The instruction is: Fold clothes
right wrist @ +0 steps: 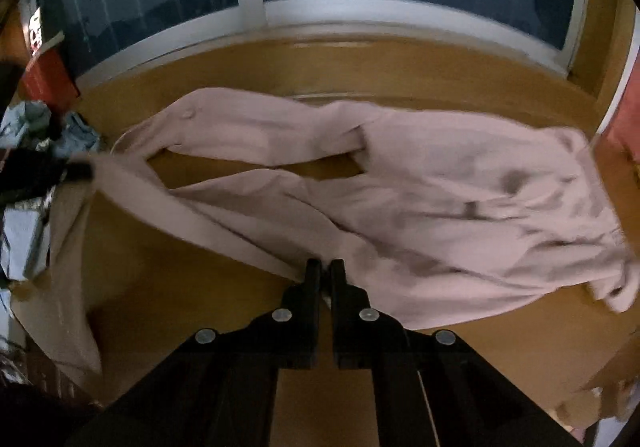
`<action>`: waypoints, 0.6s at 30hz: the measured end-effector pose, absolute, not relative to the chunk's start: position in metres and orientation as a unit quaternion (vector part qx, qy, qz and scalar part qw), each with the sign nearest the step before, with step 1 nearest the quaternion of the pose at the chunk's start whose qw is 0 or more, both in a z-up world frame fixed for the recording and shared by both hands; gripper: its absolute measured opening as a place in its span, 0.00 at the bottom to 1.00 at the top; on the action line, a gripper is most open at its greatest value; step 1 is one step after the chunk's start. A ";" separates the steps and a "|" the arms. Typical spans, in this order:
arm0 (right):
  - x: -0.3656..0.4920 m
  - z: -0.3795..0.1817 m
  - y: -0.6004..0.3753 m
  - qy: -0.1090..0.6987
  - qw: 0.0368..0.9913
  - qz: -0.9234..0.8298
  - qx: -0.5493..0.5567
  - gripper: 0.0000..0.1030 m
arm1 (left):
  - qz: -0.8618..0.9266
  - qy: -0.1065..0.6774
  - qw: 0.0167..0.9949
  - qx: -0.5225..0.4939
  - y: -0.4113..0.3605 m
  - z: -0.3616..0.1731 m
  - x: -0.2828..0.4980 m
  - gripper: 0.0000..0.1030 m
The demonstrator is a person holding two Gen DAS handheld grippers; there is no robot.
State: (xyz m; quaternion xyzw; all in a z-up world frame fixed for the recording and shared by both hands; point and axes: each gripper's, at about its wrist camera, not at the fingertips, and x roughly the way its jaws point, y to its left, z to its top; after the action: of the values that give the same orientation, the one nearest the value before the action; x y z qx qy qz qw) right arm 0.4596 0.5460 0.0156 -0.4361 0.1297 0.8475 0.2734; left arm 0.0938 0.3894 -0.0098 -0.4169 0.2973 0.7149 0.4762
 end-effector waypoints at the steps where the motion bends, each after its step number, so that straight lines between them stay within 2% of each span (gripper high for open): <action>1: 0.464 0.015 0.544 0.116 0.276 0.843 -0.447 0.05 | 0.709 0.306 0.483 -0.412 0.398 -0.009 0.098 0.11; 3: 0.477 0.012 0.543 0.094 0.283 0.832 -0.467 0.05 | 0.700 0.331 0.482 -0.409 0.408 -0.014 0.107 0.23; 4: 0.483 0.008 0.545 0.089 0.290 0.824 -0.478 0.05 | 0.696 0.344 0.479 -0.409 0.410 -0.018 0.112 0.33; 5: 0.488 0.003 0.546 0.087 0.299 0.815 -0.489 0.05 | 0.690 0.349 0.480 -0.415 0.409 -0.025 0.116 0.36; 12: 0.513 -0.014 0.540 0.086 0.308 0.774 -0.547 0.07 | 0.657 0.321 0.495 -0.470 0.357 -0.048 0.126 0.36; 18: 0.504 0.018 0.511 0.094 0.245 0.812 -0.522 0.21 | 0.666 0.312 0.463 -0.494 0.306 -0.058 0.119 0.36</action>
State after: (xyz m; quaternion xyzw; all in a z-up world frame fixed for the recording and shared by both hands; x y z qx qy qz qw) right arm 0.5039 0.5106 0.0179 -0.5220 0.0940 0.8115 0.2453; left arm 0.1185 0.3055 -0.0575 -0.4936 0.3124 0.6663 0.4635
